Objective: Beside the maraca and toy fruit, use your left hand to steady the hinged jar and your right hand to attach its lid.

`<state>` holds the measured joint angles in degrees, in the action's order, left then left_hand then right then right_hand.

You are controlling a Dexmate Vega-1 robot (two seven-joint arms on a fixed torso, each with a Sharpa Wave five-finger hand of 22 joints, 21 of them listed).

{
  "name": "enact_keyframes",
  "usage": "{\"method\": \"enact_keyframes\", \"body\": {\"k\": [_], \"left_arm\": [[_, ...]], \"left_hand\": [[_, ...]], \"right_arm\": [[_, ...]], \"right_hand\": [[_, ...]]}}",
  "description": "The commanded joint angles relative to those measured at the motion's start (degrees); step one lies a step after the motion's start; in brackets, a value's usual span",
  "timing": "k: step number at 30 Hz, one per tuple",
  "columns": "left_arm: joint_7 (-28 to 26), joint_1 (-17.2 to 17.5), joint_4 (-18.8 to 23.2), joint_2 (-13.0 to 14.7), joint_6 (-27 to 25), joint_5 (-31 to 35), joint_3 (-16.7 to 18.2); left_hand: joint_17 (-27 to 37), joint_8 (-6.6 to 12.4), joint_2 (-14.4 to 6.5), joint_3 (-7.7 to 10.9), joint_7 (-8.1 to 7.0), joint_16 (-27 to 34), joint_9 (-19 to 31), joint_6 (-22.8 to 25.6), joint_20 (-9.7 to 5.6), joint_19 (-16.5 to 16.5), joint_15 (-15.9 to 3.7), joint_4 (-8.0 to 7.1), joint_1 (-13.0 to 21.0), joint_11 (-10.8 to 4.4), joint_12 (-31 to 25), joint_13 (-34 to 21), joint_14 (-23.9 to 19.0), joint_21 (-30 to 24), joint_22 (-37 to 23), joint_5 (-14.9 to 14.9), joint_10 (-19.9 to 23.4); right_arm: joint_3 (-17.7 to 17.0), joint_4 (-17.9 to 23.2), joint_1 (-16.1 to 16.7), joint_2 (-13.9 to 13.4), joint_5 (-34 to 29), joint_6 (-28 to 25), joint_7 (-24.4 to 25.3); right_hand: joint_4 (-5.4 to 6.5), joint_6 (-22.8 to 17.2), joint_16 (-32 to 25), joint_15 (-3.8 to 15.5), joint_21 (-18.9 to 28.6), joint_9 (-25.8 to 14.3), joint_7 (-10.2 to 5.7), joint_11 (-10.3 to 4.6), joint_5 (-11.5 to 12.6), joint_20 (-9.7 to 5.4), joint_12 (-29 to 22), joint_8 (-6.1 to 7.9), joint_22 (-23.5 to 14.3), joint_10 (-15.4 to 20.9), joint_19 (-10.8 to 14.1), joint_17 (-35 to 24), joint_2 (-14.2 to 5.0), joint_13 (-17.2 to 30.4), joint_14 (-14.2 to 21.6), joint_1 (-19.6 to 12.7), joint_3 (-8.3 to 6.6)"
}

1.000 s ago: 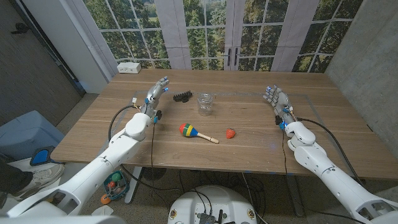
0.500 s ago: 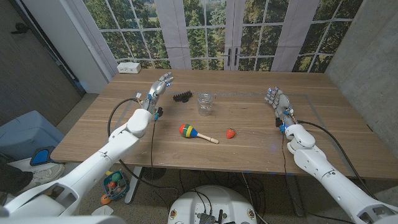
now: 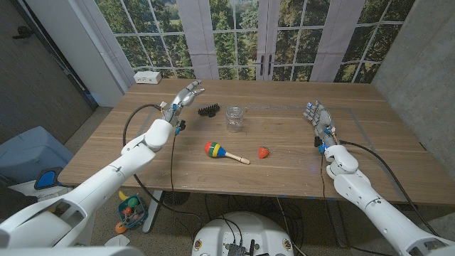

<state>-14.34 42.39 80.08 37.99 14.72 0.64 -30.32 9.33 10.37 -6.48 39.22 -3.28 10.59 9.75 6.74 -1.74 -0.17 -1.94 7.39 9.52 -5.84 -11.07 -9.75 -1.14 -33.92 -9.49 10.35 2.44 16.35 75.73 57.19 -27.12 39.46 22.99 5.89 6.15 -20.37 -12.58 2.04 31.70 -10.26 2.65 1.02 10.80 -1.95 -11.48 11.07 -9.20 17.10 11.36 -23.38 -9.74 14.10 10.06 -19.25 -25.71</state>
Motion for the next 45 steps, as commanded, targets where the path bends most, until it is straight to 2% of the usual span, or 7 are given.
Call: {"method": "enact_keyframes", "body": {"k": [1,13,22,37,45], "left_arm": [[1.5,-3.8,-1.8,2.1,2.2,8.5,-3.0],[2.5,-5.6,-3.1,3.6,5.4,13.2,-4.3],[2.9,-7.8,-5.7,4.6,9.5,17.2,-5.7],[4.5,-12.2,-9.6,5.3,15.9,23.3,-8.3],[4.7,-13.9,-10.0,5.8,18.3,26.6,-9.3]], "left_hand": [[0.2,-0.21,1.1,-0.21,-0.14,-0.2,0.1,-1.1,-0.2,0.4,-2.21,0.83,0.0,-0.62,0.3,-0.2,0.0,0.6,-0.1,-0.1,-0.5],[0.2,-0.26,1.8,-0.91,-0.85,-0.4,0.2,-2.1,-0.07,0.7,-2.61,1.62,0.0,-1.14,0.6,-0.2,0.4,1.2,-0.1,-0.3,-1.4],[0.3,-0.52,2.9,-1.76,-1.52,-0.5,0.2,-4.1,-0.05,1.0,-2.87,2.13,-0.2,-1.53,0.9,-0.3,1.0,1.9,-0.2,-0.4,-2.6],[0.3,-0.51,4.1,-2.81,-2.14,-0.6,0.3,-6.8,0.21,1.6,-3.11,2.46,-0.3,-1.88,1.2,-0.3,2.0,2.8,-0.3,-0.4,-4.8],[0.4,-0.41,4.4,-3.03,-2.35,-0.6,0.3,-7.7,0.29,1.7,-3.14,2.52,-0.2,-1.89,1.2,-0.4,2.5,3.2,-0.3,-0.4,-5.6]], "right_arm": [[-0.5,1.2,1.7,0.7,-0.5,1.3,2.1],[-0.6,2.8,3.3,1.1,-1.5,2.1,4.1],[-0.5,3.6,4.0,1.5,-2.5,2.5,5.6],[-0.7,5.7,6.5,2.4,-4.3,4.1,8.8],[-1.0,6.4,7.9,3.1,-5.0,5.5,9.9]], "right_hand": [[-0.6,-0.7,-0.4,0.62,-0.4,-0.3,0.09,0.03,-0.1,-2.41,-0.4,0.3,-0.3,0.5,0.5,0.1,-0.29,-0.1,0.6,0.0,-0.08],[-0.99,-1.1,-0.7,0.27,-0.8,-0.3,0.32,0.13,-0.4,-2.18,-0.4,0.38,-0.3,0.8,0.8,0.1,-0.18,-0.3,0.7,0.2,0.04],[-1.19,-1.3,-0.8,0.26,-1.1,-0.3,0.36,0.28,-0.5,-2.03,-0.5,0.35,-0.3,0.9,1.0,0.1,-0.12,-0.4,0.7,0.4,0.14],[-1.53,-1.5,-0.9,0.1,-1.5,-0.4,0.45,0.34,-0.5,-1.93,-0.5,0.34,-0.4,1.1,1.2,0.1,-0.16,-0.6,0.7,0.5,0.19],[-1.66,-1.6,-1.0,0.12,-1.7,-0.4,0.46,0.41,-0.6,-1.85,-0.5,0.34,-0.4,1.2,1.4,0.2,-0.17,-0.7,0.8,0.6,0.22]]}}
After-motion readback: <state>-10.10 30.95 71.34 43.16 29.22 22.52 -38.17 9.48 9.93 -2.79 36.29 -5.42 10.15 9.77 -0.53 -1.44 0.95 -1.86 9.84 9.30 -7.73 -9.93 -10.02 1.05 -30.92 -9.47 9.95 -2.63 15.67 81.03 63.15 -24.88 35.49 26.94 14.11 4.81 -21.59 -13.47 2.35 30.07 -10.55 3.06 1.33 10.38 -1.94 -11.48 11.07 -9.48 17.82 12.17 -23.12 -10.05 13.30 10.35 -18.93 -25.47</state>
